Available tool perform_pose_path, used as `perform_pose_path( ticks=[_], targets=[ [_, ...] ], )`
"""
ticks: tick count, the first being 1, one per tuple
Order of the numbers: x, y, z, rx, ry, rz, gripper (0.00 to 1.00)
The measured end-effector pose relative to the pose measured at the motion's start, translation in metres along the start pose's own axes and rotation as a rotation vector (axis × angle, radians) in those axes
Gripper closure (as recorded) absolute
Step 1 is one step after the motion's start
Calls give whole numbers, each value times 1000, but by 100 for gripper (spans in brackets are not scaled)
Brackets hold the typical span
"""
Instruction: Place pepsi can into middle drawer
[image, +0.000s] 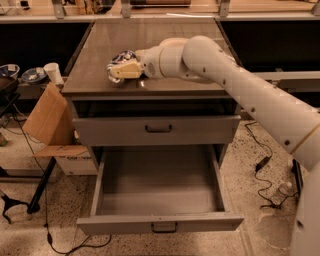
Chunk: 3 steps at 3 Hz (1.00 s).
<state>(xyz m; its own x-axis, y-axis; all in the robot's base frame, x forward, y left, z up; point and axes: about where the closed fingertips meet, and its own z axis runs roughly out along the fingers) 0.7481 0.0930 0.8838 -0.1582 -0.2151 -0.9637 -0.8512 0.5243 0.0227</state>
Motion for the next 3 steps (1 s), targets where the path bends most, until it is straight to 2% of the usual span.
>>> perform_pose_path(
  ticks=[3],
  targets=[
    [65,61,-103,113,15,32,100]
  ],
)
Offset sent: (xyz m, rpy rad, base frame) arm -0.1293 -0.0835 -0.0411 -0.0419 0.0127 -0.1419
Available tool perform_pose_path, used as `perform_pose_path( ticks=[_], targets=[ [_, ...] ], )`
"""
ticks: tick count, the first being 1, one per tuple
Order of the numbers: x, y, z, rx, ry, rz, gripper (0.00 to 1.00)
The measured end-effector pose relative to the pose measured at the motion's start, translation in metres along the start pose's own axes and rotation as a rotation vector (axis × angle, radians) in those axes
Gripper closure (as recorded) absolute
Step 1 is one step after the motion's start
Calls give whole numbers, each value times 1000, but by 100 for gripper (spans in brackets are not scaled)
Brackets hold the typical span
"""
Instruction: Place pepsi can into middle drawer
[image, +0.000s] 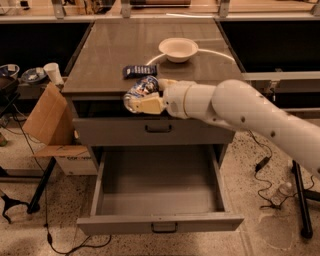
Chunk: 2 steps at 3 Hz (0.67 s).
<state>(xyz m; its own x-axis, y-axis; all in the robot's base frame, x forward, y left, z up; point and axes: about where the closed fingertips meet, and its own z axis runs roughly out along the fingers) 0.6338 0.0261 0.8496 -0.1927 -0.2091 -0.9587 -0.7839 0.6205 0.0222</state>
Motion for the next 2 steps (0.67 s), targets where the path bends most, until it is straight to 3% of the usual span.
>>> perform_pose_path(
  ticks=[2],
  targets=[
    [32,25,-58,70,-7,47,100]
  ],
)
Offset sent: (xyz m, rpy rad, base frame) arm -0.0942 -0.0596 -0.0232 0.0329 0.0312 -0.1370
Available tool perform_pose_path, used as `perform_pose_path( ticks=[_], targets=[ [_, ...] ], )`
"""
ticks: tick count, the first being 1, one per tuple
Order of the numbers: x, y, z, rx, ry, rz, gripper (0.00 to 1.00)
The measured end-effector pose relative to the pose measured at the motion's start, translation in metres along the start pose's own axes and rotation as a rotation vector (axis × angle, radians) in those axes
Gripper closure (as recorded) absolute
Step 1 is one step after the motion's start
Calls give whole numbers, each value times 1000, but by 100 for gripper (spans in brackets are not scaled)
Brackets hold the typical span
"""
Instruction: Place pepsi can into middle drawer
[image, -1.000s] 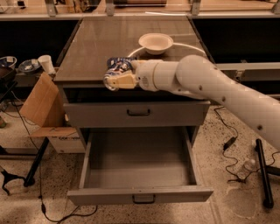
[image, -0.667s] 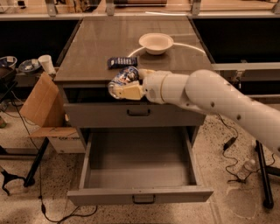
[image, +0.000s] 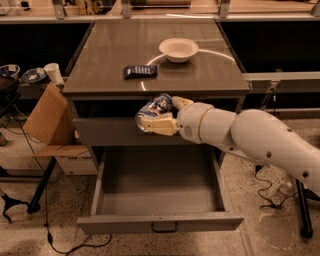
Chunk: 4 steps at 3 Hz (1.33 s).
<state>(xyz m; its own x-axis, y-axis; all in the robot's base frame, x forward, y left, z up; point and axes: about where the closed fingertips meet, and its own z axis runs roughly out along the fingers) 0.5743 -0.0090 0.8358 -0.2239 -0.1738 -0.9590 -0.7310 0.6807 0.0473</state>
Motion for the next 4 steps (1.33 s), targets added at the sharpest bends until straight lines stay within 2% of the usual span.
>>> perform_pose_path(
  ticks=[1,2,4],
  targets=[
    [25,8,-2,14,17,37,100],
    [66,17,23,15,52,89,100],
    [164,22,89,14,154,213,100]
  ],
)
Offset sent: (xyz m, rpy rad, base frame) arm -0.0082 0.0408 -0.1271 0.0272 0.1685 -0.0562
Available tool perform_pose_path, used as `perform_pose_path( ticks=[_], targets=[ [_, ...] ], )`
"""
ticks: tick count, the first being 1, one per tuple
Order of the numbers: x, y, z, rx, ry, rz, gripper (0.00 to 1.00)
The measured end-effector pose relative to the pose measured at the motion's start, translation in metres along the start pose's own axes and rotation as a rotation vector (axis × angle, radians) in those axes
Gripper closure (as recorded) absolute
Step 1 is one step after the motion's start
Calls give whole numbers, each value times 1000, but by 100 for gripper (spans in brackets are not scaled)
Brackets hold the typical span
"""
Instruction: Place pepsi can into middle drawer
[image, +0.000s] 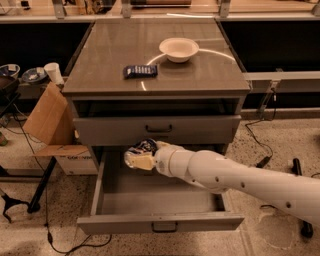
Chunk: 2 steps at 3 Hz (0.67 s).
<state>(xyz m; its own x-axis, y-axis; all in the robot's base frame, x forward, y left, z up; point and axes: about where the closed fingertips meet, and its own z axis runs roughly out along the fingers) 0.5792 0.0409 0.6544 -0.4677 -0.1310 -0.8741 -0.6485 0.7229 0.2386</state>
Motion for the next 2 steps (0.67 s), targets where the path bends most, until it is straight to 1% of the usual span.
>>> perform_pose_path(
  ticks=[1,2],
  targets=[
    [39,-9,23,7,39,71,100],
    [67,-16,45,7,66,127,100]
  ],
)
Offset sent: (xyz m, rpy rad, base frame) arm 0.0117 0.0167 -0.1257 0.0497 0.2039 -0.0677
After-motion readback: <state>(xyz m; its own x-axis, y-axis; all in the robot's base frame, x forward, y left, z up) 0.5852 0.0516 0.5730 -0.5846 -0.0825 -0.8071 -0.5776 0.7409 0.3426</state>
